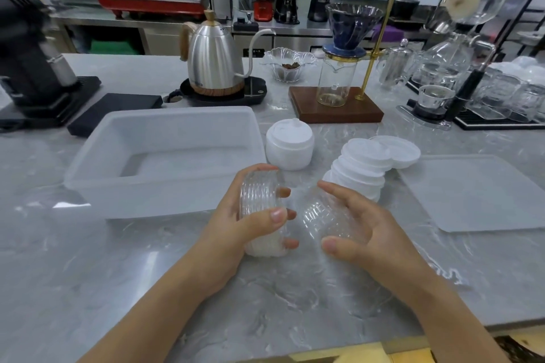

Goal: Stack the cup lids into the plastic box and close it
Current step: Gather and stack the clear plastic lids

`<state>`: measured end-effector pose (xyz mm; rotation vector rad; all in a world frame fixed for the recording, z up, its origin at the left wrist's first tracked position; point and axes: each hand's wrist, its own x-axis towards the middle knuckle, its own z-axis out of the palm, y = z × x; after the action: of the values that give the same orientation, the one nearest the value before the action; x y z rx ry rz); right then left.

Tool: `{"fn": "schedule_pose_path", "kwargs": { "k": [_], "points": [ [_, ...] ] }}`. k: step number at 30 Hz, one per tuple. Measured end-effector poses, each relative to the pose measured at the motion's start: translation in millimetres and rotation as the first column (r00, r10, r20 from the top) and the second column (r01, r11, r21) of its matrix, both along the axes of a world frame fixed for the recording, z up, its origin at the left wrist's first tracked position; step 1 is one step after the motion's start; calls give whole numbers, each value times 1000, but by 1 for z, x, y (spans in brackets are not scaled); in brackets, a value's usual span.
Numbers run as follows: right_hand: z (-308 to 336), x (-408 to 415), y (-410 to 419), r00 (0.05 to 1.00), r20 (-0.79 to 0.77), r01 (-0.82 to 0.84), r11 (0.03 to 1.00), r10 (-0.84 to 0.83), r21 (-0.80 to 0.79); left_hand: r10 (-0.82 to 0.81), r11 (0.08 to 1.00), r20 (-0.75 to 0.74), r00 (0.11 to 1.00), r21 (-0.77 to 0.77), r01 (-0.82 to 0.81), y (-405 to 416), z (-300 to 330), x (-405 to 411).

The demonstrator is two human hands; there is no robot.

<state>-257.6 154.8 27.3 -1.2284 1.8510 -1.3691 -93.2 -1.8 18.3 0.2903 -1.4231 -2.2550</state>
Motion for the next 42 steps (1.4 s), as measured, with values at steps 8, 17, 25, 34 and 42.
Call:
{"fn": "schedule_pose_path", "kwargs": {
  "k": [8, 17, 25, 34, 42],
  "points": [
    [18, 11, -5, 835, -550, 70, 987, 20, 143, 61, 994, 24, 998, -89, -59, 1, -1, -2],
    [37, 29, -19, 625, -756, 4, 968, 193, 251, 139, 967, 89, 986, -229, -116, 5, -2, -1],
    [37, 25, -12, 801, -564, -116, 975, 204, 187, 151, 971, 91, 984, -201, -130, 6, -2, -2],
    [25, 49, -21, 987, -106, 84, 949, -121, -303, 130, 986, 16, 991, -110, -127, 9, 1, -3],
    [11, 71, -35, 982, 4, 178, 910, -190, -375, 175, 968, 7, 984, -185, -171, 11, 0, -2]
  ]
}}
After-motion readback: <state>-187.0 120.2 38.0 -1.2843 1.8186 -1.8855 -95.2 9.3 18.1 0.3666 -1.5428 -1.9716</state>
